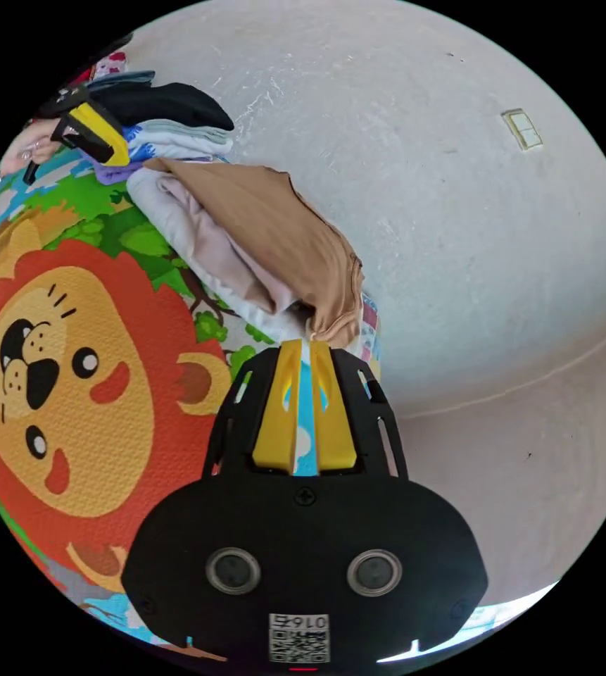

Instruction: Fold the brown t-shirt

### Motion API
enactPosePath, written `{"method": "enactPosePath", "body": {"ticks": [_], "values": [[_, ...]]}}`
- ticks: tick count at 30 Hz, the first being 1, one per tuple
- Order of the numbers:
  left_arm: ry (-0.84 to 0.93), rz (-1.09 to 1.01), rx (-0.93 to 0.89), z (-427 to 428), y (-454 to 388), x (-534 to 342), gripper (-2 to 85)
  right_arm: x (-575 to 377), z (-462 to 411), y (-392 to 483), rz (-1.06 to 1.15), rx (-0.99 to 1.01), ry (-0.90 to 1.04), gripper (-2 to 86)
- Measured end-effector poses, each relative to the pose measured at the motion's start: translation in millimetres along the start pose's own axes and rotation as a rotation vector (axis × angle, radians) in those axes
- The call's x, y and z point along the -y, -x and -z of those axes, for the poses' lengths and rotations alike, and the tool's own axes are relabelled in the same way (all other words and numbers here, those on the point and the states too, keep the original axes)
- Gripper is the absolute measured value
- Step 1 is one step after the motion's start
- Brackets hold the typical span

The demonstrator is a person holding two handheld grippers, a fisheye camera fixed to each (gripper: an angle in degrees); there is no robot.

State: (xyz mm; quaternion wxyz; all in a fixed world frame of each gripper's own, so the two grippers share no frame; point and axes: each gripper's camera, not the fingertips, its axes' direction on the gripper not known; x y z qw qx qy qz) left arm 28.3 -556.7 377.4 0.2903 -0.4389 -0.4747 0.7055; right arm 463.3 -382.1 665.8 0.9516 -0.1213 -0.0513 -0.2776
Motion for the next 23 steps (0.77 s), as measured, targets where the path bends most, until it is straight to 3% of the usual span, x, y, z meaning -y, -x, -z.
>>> {"method": "enactPosePath", "body": {"ticks": [2,4,8,11,14,17,20,23], "values": [[-0.085,0.033,-0.065,40,18,-42,-1.0,-24,20,-14,-0.165,0.121,-0.054,0.0],[-0.166,0.104,-0.014,86,39,-83,-0.9,-35,47,-20,-0.295,0.192,-0.155,-0.2],[-0.293,0.239,0.488,195,84,-164,-0.6,-39,123,5,-0.573,0.281,-0.417,-0.3],[-0.321,0.343,0.673,245,121,-209,0.5,-27,154,48,-0.519,0.453,-0.565,-0.4],[-0.305,0.448,0.677,275,151,-240,4.4,-17,149,93,-0.481,0.585,-0.684,-0.4],[-0.284,0.385,0.619,275,154,-251,7.5,-24,117,118,-0.568,0.693,-0.733,-0.4],[-0.244,0.304,0.686,250,141,-244,9.6,-41,89,126,-0.504,0.702,-0.697,-0.3],[-0.220,0.248,0.690,217,127,-225,10.6,-61,74,110,-0.603,0.779,-0.724,-0.1]]}}
